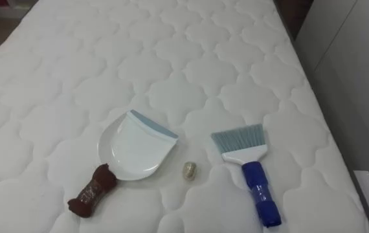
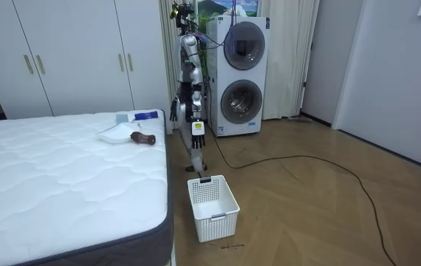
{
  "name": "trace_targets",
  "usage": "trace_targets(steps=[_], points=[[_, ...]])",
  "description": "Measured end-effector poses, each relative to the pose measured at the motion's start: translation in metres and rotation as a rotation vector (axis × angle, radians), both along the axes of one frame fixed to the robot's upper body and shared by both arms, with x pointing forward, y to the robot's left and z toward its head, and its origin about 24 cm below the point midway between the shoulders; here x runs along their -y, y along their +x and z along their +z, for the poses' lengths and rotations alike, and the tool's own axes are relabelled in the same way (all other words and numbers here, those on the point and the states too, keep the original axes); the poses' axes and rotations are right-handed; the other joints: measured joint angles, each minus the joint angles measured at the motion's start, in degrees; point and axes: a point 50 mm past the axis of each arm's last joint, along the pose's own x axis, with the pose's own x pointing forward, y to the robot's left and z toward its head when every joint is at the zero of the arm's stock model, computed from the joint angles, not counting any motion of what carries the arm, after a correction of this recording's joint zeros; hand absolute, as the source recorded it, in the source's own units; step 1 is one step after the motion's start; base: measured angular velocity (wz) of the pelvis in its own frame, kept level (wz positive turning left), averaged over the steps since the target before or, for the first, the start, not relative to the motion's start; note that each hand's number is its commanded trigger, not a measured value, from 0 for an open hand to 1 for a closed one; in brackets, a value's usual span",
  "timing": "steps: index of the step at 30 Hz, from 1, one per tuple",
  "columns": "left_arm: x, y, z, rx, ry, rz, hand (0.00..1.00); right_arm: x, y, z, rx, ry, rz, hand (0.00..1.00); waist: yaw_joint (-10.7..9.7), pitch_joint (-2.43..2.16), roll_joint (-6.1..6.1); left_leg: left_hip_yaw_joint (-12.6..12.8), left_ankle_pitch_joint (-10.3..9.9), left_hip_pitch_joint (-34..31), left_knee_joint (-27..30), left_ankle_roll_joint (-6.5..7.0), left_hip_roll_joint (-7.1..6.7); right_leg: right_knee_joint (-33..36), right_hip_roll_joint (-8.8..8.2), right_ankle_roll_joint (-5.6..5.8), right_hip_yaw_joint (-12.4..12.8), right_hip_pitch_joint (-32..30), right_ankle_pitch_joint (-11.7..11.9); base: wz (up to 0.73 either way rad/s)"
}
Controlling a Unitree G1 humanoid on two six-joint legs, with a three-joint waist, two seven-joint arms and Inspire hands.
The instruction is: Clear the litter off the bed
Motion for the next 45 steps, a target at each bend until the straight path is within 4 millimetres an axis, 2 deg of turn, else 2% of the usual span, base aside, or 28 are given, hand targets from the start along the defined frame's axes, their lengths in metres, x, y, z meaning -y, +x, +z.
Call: trace_targets(steps=[15,21,24,26,31,34,38,45], points=[[0.005,0.000,-0.001,0.007,0.003,0.008,0.00,-0.002,-0.001,-0.001,-0.001,0.002,-0.016,0.00,-0.02,-0.07,-0.36,-0.10,-0.01,-0.35,0.11,-0.02,-0.03,-0.11,0.00,0.00,-0.12,-0.02,0.00,0.00],[-0.001,0.005,0.001,0.040,0.094,0.042,0.00,-0.004,-0.003,-0.001,-0.010,-0.018,-0.041,0.00,0.17,-0.03,-0.64,-0.24,-0.01,-0.23,0.09,-0.02,-0.04,-0.06,0.05,-0.01,0.01,0.00,0.00,0.00],[-0.009,0.010,0.004,0.102,0.173,0.121,0.00,-0.003,-0.005,-0.002,-0.017,-0.023,-0.046,0.00,0.18,-0.11,-0.46,-0.17,-0.01,-0.09,0.15,-0.02,-0.04,0.06,-0.02,-0.01,-0.21,0.03,0.00,0.00],[-0.014,0.021,0.007,0.166,0.224,0.149,0.00,-0.003,-0.005,-0.002,-0.014,-0.024,-0.044,0.00,0.21,-0.10,-0.29,-0.23,-0.01,-0.22,0.18,-0.02,-0.03,0.03,-0.01,0.00,-0.29,-0.04,0.00,0.02],[-0.035,0.063,0.029,0.440,0.401,0.235,0.00,-0.002,-0.004,-0.001,0.010,-0.030,-0.039,0.00,0.20,-0.15,0.12,-0.85,0.00,-0.45,0.27,-0.02,-0.11,-0.01,0.03,0.00,-0.78,0.04,0.01,0.05],[-0.037,0.078,0.037,0.538,0.451,0.249,0.00,-0.001,-0.002,0.000,0.028,-0.035,-0.036,0.00,0.05,-0.18,0.67,-0.79,0.01,-0.35,-0.13,-0.01,-0.15,0.00,0.03,0.02,-0.79,0.12,0.08,0.00],[-0.037,0.097,0.048,0.645,0.488,0.246,0.00,0.001,-0.001,0.000,0.041,-0.036,-0.030,0.00,0.10,-0.01,0.59,-0.76,0.00,-0.67,-0.24,-0.02,-0.15,-0.04,0.02,0.03,-0.83,-0.38,0.08,0.00],[-0.031,0.121,0.059,0.786,0.513,0.218,0.00,0.003,0.000,0.001,0.058,-0.034,-0.012,0.00,0.07,-0.07,0.47,-0.52,0.01,-0.48,-0.43,-0.01,-0.14,-0.06,-0.01,0.03,-0.74,-0.33,0.11,0.00]])
